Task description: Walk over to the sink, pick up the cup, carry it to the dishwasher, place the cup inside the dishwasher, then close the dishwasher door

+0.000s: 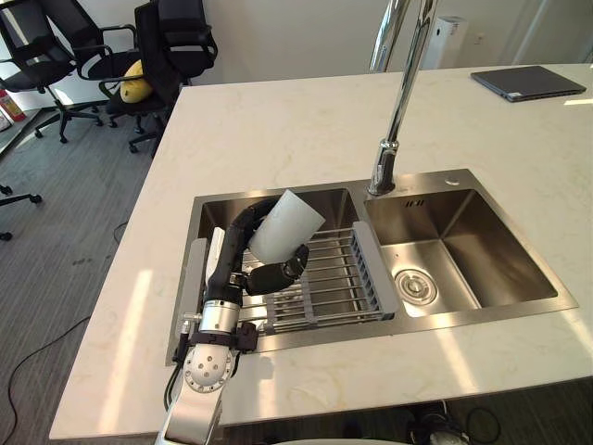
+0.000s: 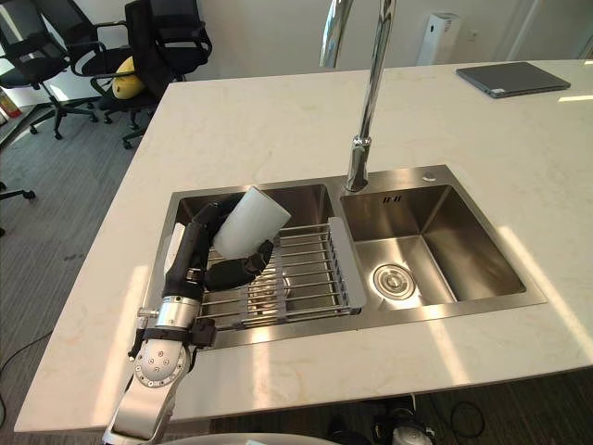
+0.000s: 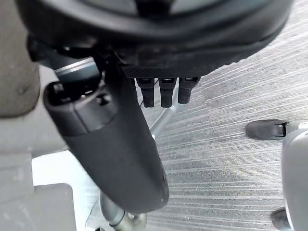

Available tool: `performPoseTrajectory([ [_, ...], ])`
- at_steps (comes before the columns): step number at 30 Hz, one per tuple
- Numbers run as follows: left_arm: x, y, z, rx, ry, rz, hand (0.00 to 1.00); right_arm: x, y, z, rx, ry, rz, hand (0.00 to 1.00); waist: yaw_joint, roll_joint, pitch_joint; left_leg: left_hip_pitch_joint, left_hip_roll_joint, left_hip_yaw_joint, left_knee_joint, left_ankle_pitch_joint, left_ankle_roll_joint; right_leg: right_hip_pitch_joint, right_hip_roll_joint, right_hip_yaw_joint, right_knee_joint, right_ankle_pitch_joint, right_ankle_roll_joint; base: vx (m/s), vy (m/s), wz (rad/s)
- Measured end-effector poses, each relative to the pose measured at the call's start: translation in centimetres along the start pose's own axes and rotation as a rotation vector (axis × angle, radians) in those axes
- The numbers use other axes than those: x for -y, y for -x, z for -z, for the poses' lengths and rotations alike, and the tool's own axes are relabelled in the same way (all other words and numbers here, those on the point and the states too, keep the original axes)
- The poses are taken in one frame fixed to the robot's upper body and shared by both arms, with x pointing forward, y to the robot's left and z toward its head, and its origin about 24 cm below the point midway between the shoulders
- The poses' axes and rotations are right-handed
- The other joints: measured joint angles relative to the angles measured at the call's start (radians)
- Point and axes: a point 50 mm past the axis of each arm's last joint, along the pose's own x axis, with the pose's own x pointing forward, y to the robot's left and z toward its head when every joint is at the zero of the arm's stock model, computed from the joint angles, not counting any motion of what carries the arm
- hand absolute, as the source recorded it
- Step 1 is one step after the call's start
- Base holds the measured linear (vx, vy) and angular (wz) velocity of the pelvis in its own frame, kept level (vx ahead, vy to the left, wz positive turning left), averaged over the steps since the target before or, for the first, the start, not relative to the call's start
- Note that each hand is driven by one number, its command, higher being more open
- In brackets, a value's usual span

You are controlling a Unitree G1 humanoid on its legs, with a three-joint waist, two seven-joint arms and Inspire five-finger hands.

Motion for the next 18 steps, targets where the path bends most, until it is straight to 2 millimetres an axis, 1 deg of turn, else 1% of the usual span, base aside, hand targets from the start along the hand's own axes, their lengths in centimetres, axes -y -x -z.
performPoseTrajectory([
  [4, 0.0, 0.0, 0.1, -0.022, 0.172, -0.042, 0.3, 0.1, 0.3, 0.6, -0.016, -0.004, 0.006, 0.9, 0.013, 0.0, 0.0, 0.0, 0.002, 0.008, 0.016, -0.012, 0.001, -0.002, 0.0, 0.011, 0.011, -0.005, 0.002, -0.01, -0.001, -0.07],
  [6, -0.2, 0.2, 0.2, -0.038, 0.22, -0.064, 0.3, 0.1, 0.4, 0.8, -0.022, -0.008, 0.009, 0.9, 0.017, 0.0, -0.001, 0.0, 0.005, 0.016, 0.036, -0.025, 0.002, -0.002, 0.0, 0.021, 0.019, -0.008, 0.003, -0.02, 0.002, -0.12],
  [10, -0.8, 0.5, 0.5, -0.056, 0.262, -0.104, 0.3, 0.2, 0.3, 0.7, -0.018, -0.024, 0.017, 0.9, 0.02, -0.001, -0.001, -0.011, 0.007, 0.042, 0.076, -0.051, 0.005, -0.016, -0.001, 0.047, 0.037, -0.01, 0.006, -0.04, 0.019, -0.2],
  [13, -0.9, 0.4, 0.2, -0.046, 0.28, -0.11, 0.3, 0.2, 0.3, 0.5, -0.012, -0.024, 0.022, 0.9, 0.022, -0.004, 0.0, -0.037, 0.005, 0.058, 0.107, -0.063, 0.012, -0.057, -0.006, 0.068, 0.074, -0.014, 0.013, -0.06, 0.039, -0.18],
  [16, -0.9, 0.3, -0.5, -0.013, 0.285, -0.105, 0.3, -0.1, 0.2, 0.2, 0.003, -0.026, 0.016, 0.9, 0.022, -0.02, 0.011, -0.06, 0.003, 0.068, 0.139, -0.07, 0.022, -0.099, -0.014, 0.087, 0.134, -0.024, 0.024, -0.08, 0.051, -0.12],
  [17, -0.9, 0.2, -0.6, -0.007, 0.286, -0.103, 0.3, -0.2, 0.2, 0.0, 0.009, -0.028, 0.012, 0.9, 0.022, -0.031, 0.018, -0.066, 0.002, 0.066, 0.152, -0.074, 0.027, -0.112, -0.021, 0.087, 0.162, -0.035, 0.027, -0.12, 0.019, 0.11],
  [18, -0.8, 0.1, -0.7, -0.002, 0.288, -0.099, 0.3, -0.3, 0.2, -0.2, 0.022, -0.03, 0.012, 0.9, 0.02, -0.044, 0.028, -0.084, -0.006, 0.052, 0.174, -0.085, 0.039, -0.13, -0.036, 0.078, 0.208, -0.052, 0.036, -0.14, 0.018, 0.16],
])
